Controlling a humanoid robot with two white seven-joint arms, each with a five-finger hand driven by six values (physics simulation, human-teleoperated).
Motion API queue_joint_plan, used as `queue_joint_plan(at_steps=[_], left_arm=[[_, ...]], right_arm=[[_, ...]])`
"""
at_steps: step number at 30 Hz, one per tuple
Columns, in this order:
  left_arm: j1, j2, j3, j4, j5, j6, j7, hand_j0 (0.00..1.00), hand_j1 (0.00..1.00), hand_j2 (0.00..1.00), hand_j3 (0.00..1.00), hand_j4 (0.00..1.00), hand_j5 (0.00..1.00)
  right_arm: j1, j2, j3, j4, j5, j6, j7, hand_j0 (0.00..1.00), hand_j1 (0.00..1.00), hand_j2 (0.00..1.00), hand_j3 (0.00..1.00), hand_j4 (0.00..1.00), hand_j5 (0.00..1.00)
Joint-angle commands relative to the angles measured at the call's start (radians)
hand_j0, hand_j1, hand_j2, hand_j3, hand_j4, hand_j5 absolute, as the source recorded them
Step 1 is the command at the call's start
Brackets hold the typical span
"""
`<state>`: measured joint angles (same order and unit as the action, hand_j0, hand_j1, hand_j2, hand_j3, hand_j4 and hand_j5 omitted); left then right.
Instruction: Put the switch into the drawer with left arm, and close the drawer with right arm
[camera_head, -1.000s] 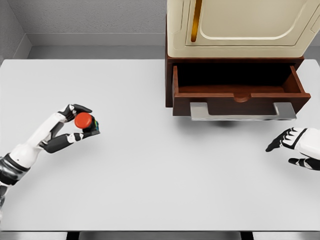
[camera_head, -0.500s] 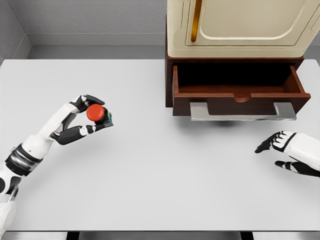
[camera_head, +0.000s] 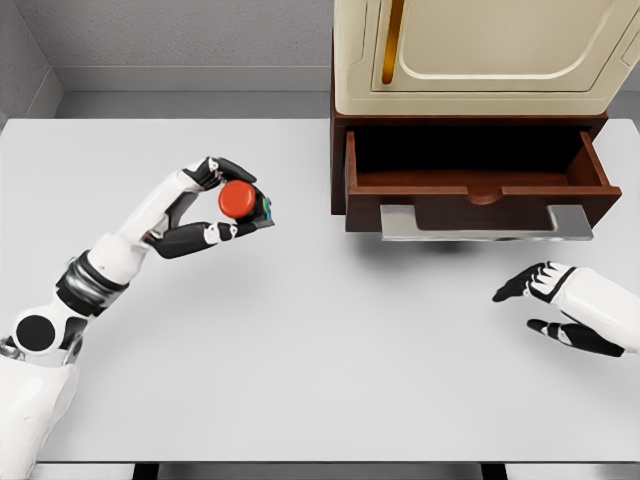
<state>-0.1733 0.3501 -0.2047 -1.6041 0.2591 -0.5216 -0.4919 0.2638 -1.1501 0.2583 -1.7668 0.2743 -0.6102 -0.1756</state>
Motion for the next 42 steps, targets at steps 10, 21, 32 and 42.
queue_joint_plan(at_steps=[10, 21, 32, 42], left_arm=[[-0.048, -0.115, -0.021, 0.001, -0.006, 0.052, 0.001, 0.42, 0.42, 0.42, 0.42, 0.42, 0.42], [-0.123, -0.209, -0.016, 0.004, -0.009, 0.115, 0.001, 0.42, 0.42, 0.42, 0.42, 0.42, 0.42], [-0.181, -0.330, -0.016, 0.042, -0.118, 0.135, 0.003, 0.42, 0.42, 0.42, 0.42, 0.42, 0.42], [-0.232, -0.350, -0.018, 0.138, -0.215, 0.135, 0.006, 0.42, 0.42, 0.42, 0.42, 0.42, 0.42]], right_arm=[[0.003, 0.098, -0.002, 0.001, -0.029, -0.001, -0.007, 0.69, 0.69, 0.69, 0.69, 0.69, 0.69], [0.009, 0.162, -0.007, 0.001, -0.044, -0.001, -0.005, 0.69, 0.69, 0.69, 0.69, 0.69, 0.69], [0.000, 0.227, -0.008, 0.001, -0.046, -0.001, -0.005, 0.67, 0.67, 0.67, 0.67, 0.67, 0.67], [-0.003, 0.225, -0.010, 0.001, -0.109, -0.001, -0.007, 0.65, 0.65, 0.65, 0.65, 0.65, 0.65]])
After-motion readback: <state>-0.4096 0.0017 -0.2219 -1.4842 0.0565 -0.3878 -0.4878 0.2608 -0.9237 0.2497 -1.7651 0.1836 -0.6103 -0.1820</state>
